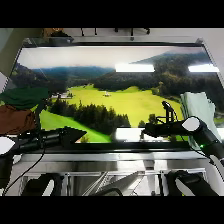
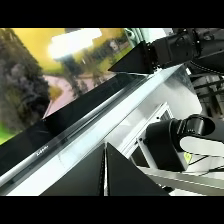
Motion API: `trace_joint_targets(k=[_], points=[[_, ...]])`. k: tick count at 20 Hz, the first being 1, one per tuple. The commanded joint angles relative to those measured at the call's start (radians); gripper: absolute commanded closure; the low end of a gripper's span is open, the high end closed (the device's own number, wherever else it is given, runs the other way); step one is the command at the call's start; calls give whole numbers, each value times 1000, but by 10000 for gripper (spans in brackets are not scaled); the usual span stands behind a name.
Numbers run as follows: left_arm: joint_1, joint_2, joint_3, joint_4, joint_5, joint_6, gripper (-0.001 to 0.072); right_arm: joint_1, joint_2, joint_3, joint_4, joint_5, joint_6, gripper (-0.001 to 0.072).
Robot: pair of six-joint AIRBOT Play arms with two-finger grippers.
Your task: Fold the shirts.
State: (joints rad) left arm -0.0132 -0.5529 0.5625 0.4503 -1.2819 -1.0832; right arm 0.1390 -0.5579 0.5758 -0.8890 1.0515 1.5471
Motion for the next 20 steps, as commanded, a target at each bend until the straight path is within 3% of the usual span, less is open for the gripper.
trace_joint_targets(k=[1, 8, 13, 15, 16, 17, 20], points=[[0, 16, -1, 1, 2, 0, 694, 1, 1, 0, 0, 0, 0, 693], [41, -139, 58, 25, -27, -14, 695, 1, 1, 0, 0, 0, 0, 693], [192, -302, 349, 401, 31, -97, 694, 1, 1, 0, 0, 0, 0, 692], [265, -370, 445, 476, 95, -98, 689, 1, 1, 0, 0, 0, 0, 693], [308, -412, 486, 475, 136, -98, 511, 1, 1, 0, 0, 0, 0, 692], [349, -455, 522, 475, 174, -100, 42, 1, 1, 0, 0, 0, 0, 693], [500, -612, 630, 476, 251, -110, 17, 1, 1, 0, 0, 0, 0, 693]])
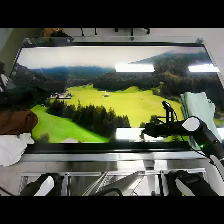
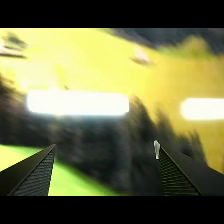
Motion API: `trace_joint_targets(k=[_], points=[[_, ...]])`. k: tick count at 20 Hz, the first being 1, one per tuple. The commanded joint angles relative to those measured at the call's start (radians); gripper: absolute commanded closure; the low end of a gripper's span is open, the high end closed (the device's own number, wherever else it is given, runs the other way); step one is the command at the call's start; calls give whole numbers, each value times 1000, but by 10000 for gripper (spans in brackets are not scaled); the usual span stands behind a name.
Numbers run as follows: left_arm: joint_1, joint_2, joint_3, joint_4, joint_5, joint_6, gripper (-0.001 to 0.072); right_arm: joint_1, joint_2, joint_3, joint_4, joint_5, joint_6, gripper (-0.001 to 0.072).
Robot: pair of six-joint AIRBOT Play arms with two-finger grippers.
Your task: Fold the shirts.
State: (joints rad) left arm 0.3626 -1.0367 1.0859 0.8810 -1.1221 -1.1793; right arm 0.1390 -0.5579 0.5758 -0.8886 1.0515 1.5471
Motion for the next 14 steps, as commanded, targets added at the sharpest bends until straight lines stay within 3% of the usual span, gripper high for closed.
trace_joint_targets(k=[1, 6, 10, 14], points=[[174, -183, 142, 45, 108, -8, 17, 1, 1, 0, 0, 0, 0, 693], [352, -497, 350, 45, 243, 73, 18, 1, 1, 0, 0, 0, 0, 693], [419, -712, 510, 46, 351, 80, 17, 1, 1, 0, 0, 0, 0, 693], [439, -885, 647, 43, 366, 80, 18, 1, 1, 0, 0, 0, 0, 693]])
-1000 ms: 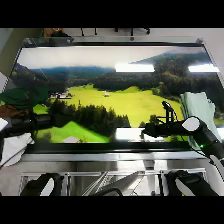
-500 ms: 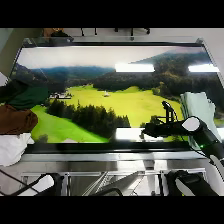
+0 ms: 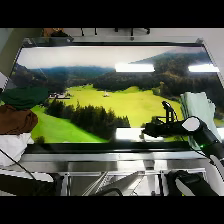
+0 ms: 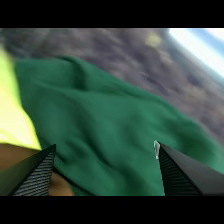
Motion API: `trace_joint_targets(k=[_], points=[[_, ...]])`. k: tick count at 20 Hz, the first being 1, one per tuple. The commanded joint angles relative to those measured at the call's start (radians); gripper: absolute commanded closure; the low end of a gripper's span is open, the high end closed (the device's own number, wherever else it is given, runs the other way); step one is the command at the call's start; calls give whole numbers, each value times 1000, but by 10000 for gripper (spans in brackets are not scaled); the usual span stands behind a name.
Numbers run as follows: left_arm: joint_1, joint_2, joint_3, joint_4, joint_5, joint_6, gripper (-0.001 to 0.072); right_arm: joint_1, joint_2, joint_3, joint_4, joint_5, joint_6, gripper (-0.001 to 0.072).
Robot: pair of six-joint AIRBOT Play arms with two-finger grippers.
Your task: Fold the shirts.
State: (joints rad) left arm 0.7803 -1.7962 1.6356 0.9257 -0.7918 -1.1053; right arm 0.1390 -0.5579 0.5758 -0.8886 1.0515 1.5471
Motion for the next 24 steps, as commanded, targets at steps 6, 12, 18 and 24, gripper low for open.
trace_joint_targets(k=[6, 12, 18, 24], points=[[-45, -325, 248, -1, 19, 5, 20, 1, 1, 0, 0, 0, 0, 693], [-59, -269, 254, -24, -124, -84, 696, 1, 1, 0, 0, 0, 0, 693], [-190, 70, 255, -483, -169, 24, 695, 1, 1, 0, 0, 0, 0, 693], [-511, 366, 253, -588, -380, -35, 694, 1, 1, 0, 0, -9, 0, 693]])
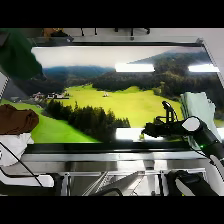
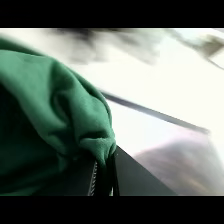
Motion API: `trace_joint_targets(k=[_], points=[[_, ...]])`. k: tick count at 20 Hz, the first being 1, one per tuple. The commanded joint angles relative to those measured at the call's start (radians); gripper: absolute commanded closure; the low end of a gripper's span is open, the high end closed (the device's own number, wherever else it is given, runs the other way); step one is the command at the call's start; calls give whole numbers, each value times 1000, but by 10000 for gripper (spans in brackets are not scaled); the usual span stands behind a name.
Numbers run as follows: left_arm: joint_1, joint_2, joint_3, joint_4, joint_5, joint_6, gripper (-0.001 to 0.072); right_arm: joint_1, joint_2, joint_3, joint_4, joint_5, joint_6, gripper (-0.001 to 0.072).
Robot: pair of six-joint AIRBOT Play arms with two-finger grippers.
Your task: Fold the shirts.
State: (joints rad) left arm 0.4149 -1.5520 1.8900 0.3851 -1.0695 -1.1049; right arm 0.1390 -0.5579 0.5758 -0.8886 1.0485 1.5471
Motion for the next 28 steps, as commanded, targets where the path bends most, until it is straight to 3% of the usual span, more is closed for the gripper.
trace_joint_targets(k=[1, 5, 9, 11, 14, 16, 17, 18, 19, 21, 23, 25, 28], points=[[-211, 148, -6, -2, -111, -57, 695, 1, 1, 0, 0, -5, 0, 693], [-481, 203, -121, 169, -52, -134, 694, 1, 1, 0, 1, 26, 0, 693], [-703, 171, -320, 269, 81, -139, 695, 1, 1, 0, -1, 86, -31, 693], [-780, 122, -416, 279, 137, -138, 694, 1, 1, 0, -1, 86, -30, 692], [-824, 27, -490, 276, 106, -144, 679, 0, 1, 2, -1, 86, -29, 689], [-797, -14, -484, 274, 53, -185, 48, -14, 1, 22, -1, 109, -30, 683], [-763, -21, -469, 275, 9, -232, -1, -35, 1, 42, -2, 140, -30, 624], [-722, -22, -447, 276, -47, -240, -1, -63, 1, 66, -8, 174, -30, 405], [-674, -22, -419, 277, -116, -241, -1, -96, 1, 87, -8, 203, -30, 318], [-568, -10, -389, 280, -289, -254, 0, -174, 1, 109, -8, 244, -51, 318], [-497, 45, -467, 341, -372, -258, 0, -233, -5, 101, -32, 254, -92, 318], [-457, 132, -633, 462, -334, -257, 0, -246, -22, 73, -42, 238, -132, 317], [-462, 226, -906, 447, -121, -214, 0, -238, -75, 21, -6, 208, -193, 315]])
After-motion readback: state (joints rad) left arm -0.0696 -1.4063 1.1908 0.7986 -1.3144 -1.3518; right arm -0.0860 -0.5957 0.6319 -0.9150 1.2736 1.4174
